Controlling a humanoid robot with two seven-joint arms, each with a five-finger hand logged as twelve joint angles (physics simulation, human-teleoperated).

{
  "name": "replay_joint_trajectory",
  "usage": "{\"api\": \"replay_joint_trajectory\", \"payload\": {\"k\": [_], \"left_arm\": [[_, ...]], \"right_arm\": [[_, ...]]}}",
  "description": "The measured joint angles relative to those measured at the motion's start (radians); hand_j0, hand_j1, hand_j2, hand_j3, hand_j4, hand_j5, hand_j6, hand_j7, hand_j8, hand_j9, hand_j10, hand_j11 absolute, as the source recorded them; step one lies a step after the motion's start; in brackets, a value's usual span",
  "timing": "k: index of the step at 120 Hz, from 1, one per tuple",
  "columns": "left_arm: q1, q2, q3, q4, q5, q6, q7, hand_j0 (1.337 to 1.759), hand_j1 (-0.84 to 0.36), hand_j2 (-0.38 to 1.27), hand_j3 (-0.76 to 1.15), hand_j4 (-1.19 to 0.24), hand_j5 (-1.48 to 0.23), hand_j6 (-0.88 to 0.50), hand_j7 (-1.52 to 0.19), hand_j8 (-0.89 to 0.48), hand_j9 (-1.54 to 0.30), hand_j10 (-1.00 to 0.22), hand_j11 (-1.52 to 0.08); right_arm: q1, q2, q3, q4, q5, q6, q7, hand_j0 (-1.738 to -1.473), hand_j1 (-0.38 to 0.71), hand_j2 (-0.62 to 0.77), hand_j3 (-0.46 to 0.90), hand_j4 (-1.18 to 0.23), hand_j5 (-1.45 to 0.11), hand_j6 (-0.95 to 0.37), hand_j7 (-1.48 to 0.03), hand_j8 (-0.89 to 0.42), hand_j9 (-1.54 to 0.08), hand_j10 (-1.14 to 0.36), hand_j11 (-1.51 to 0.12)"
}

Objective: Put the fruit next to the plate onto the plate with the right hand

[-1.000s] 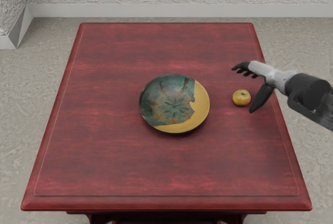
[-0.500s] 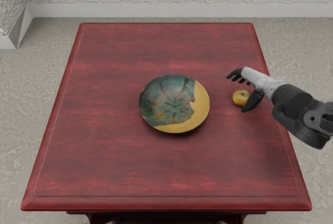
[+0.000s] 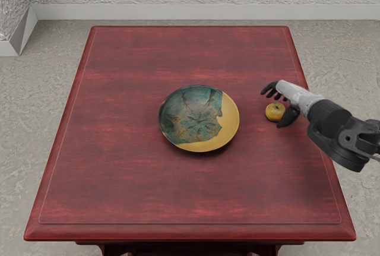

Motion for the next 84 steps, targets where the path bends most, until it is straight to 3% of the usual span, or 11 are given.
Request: {"api": "replay_joint_trajectory", "payload": {"k": [65,84], "left_arm": [[0.0,0.0,0.0,0.0,0.0,0.0,0.0,1.658,0.06,0.05,0.0,-0.24,-0.32,-0.24,-0.32,-0.24,-0.32,-0.24,-0.32],[0.0,0.0,0.0,0.0,0.0,0.0,0.0,1.658,0.06,0.05,0.0,-0.24,-0.32,-0.24,-0.32,-0.24,-0.32,-0.24,-0.32]], "right_arm": [[0.001,0.027,-0.016,-0.034,-0.007,-0.001,-0.019,-1.657,0.23,-0.09,0.0,-0.5,-0.61,-0.48,-0.62,-0.44,-0.62,-0.49,-0.62],[0.0,0.047,-0.019,-0.065,-0.028,0.002,-0.02,-1.649,0.26,-0.06,0.0,-0.51,-0.69,-0.49,-0.67,-0.42,-0.71,-0.5,-0.71]]}}
